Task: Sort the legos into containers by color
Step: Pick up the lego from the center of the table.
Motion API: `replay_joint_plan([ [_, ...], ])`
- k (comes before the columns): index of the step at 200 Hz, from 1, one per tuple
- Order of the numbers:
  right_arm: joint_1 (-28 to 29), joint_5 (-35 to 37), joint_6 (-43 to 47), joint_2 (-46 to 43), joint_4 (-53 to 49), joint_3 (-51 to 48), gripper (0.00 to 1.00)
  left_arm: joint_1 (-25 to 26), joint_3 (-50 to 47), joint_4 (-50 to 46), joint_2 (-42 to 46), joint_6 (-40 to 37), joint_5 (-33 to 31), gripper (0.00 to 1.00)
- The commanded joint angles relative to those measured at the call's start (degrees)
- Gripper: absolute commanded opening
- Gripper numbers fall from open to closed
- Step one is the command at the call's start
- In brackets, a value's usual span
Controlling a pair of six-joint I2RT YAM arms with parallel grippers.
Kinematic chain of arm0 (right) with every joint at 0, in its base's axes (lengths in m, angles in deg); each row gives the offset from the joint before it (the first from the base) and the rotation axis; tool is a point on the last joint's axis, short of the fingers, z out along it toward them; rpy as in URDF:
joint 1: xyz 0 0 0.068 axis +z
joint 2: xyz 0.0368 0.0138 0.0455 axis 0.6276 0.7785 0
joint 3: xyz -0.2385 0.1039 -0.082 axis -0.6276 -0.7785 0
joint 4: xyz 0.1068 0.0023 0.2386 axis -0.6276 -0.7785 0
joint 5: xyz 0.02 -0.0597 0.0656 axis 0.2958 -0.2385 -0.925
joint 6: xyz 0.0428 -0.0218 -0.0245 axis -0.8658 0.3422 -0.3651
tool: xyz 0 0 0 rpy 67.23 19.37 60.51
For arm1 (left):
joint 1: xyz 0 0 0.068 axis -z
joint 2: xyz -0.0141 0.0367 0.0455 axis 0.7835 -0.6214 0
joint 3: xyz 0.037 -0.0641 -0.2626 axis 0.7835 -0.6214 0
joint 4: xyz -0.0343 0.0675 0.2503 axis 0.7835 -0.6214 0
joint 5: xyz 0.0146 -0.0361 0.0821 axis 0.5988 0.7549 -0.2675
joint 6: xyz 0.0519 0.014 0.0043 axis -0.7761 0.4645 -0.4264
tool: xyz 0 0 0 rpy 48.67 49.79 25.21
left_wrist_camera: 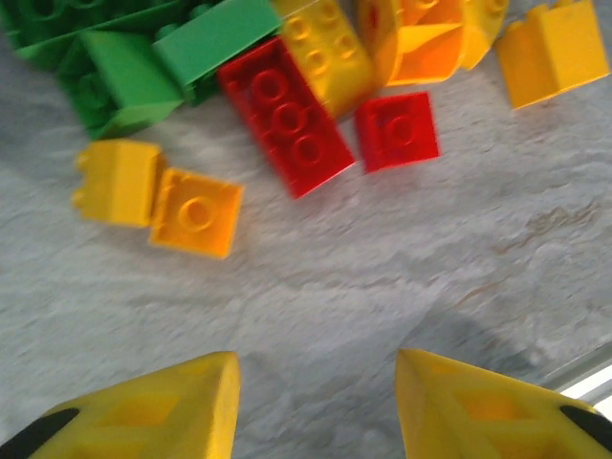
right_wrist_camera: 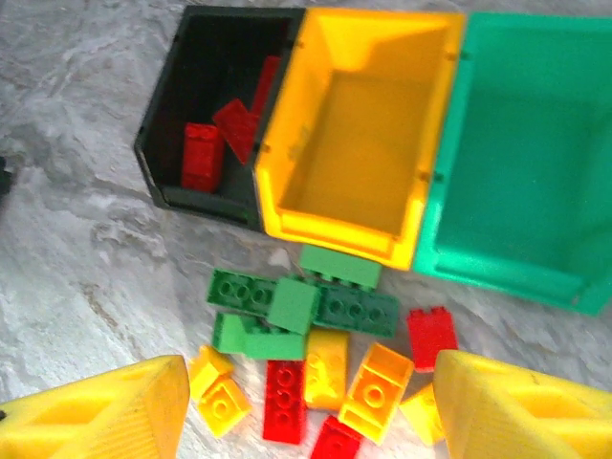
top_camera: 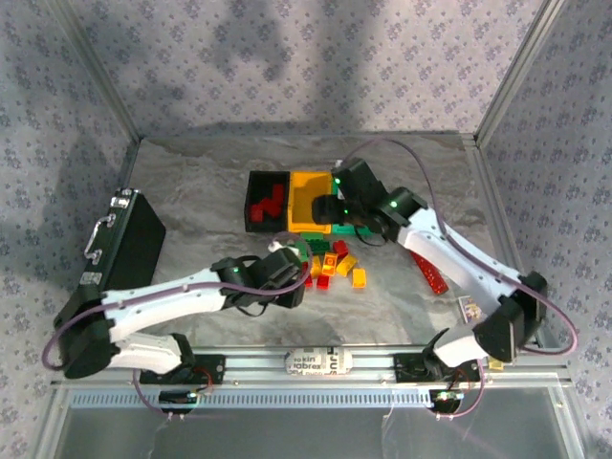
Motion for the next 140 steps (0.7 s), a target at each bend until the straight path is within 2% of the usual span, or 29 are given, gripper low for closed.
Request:
replay_joint_plan([
  [1,-0.3,2.8,-3.5,-6.6,1.6,-5.9,0.70,0.4,4.2,2.2,-6.1,-0.2,3.1,0.46],
  [43,-1.5,4.3,-8.1,-17.7,1.1,-17.7,0.70,-0.8,7.2,2.6,-14.5,1.5,2.7,0.47],
  [69,-2.4,4.3,-9.8,-22.7,0.9,-22.3,0.70,-2.2,7.1,3.7,-16.4,2.0,3.5,0.56],
  [90,-2.6,4.5,-10.7,-24.6,0.6,-24.1,0.70,-3.4,6.8,5.1,-17.7,2.0,4.3,0.60],
  [140,-2.6,4.2,-11.7,-25.4,1.1,-26.1,0.69,-6.6,6.9,6.7,-19.9,1.4,5.3,0.59],
])
